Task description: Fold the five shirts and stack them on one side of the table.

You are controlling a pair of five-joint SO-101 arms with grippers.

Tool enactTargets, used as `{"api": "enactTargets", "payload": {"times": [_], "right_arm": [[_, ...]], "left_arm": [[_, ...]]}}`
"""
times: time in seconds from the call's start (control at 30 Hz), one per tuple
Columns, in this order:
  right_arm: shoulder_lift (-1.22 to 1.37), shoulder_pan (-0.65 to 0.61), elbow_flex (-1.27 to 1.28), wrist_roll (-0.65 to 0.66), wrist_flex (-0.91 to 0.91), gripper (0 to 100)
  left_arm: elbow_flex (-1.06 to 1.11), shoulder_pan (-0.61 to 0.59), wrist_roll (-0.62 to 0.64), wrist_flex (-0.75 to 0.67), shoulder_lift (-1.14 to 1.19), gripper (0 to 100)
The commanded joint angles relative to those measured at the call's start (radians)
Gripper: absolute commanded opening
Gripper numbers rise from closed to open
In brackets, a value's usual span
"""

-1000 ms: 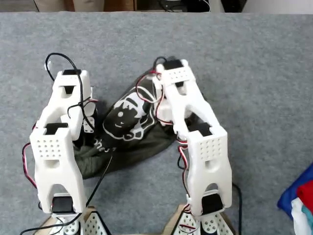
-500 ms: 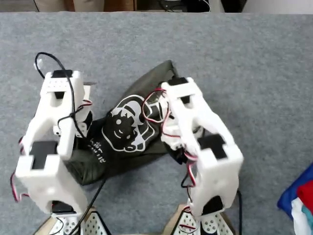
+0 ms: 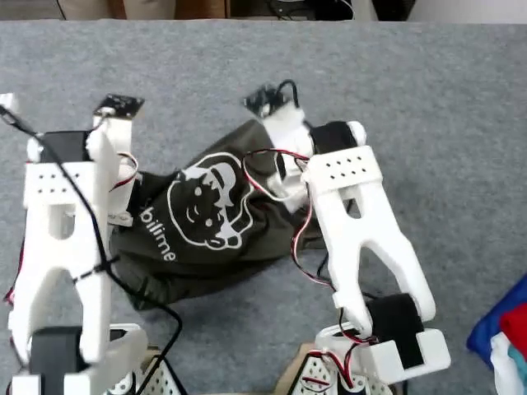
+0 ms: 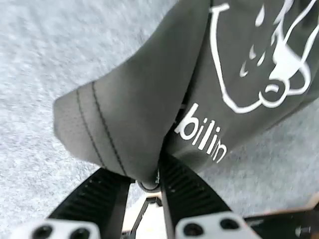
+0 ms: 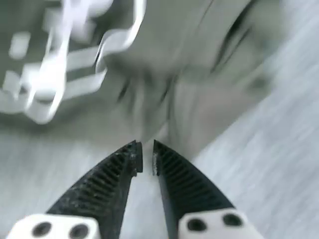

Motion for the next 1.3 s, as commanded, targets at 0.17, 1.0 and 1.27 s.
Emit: {"api": "enactTargets", "payload": {"times": [0.17, 1.0, 1.27], "right_arm": [[0.231, -0.059, -0.174, 0.002, -0.471, 5.4], [0.851, -0.120, -0.450, 0.058, 0.427, 0.6], [0.607, -0.099, -0.348, 0.061, 0.396, 0.8]], "left_arm": [[0.009, -0.002, 0.026, 0.012, -0.153, 2], [0.066, -0.011, 0.020, 0.012, -0.179, 2], [0.066, -0.011, 0.020, 0.012, -0.179, 2]]}}
